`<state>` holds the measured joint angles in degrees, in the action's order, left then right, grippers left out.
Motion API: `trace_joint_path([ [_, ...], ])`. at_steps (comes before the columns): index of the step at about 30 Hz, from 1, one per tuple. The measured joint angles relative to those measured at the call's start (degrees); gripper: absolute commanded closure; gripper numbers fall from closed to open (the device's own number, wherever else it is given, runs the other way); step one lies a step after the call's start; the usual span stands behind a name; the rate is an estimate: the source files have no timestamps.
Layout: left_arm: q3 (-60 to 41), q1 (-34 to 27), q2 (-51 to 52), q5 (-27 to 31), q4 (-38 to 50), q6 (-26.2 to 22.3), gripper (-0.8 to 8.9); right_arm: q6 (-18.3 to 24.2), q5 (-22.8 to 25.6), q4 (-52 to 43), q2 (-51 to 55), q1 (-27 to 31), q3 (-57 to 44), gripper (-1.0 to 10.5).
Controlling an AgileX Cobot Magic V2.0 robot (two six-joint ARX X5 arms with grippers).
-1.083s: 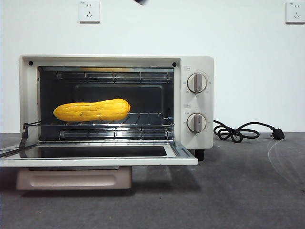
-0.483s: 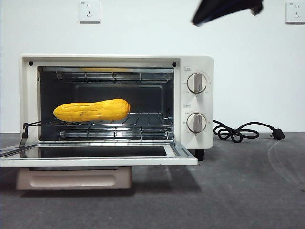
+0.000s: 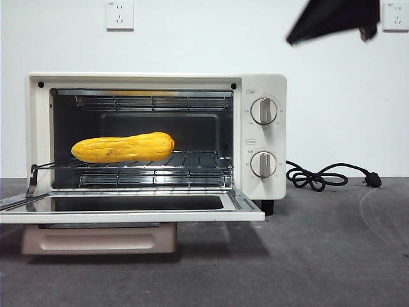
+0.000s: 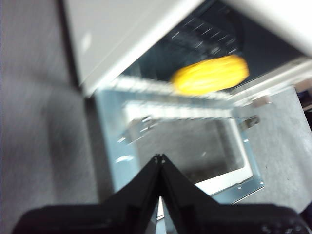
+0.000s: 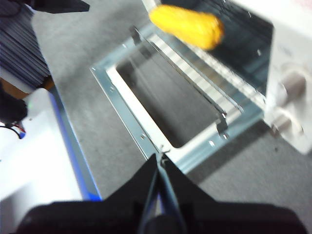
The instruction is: Take the corn from the table,put the corn in the oven
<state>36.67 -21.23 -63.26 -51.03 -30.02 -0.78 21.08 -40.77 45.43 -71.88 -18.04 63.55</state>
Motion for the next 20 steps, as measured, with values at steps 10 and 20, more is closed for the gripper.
trace_joint_path([
  [10,0.1,-0.1,-15.0,2.6,5.6,2.6,8.22,-0.3,0.0,-2.7,0.0,0.3,-2.5,9.6],
  [20,0.1,0.4,-24.2,4.7,4.3,3.0,8.22,-0.3,0.0,-2.7,0.0,0.3,-2.7,9.6],
])
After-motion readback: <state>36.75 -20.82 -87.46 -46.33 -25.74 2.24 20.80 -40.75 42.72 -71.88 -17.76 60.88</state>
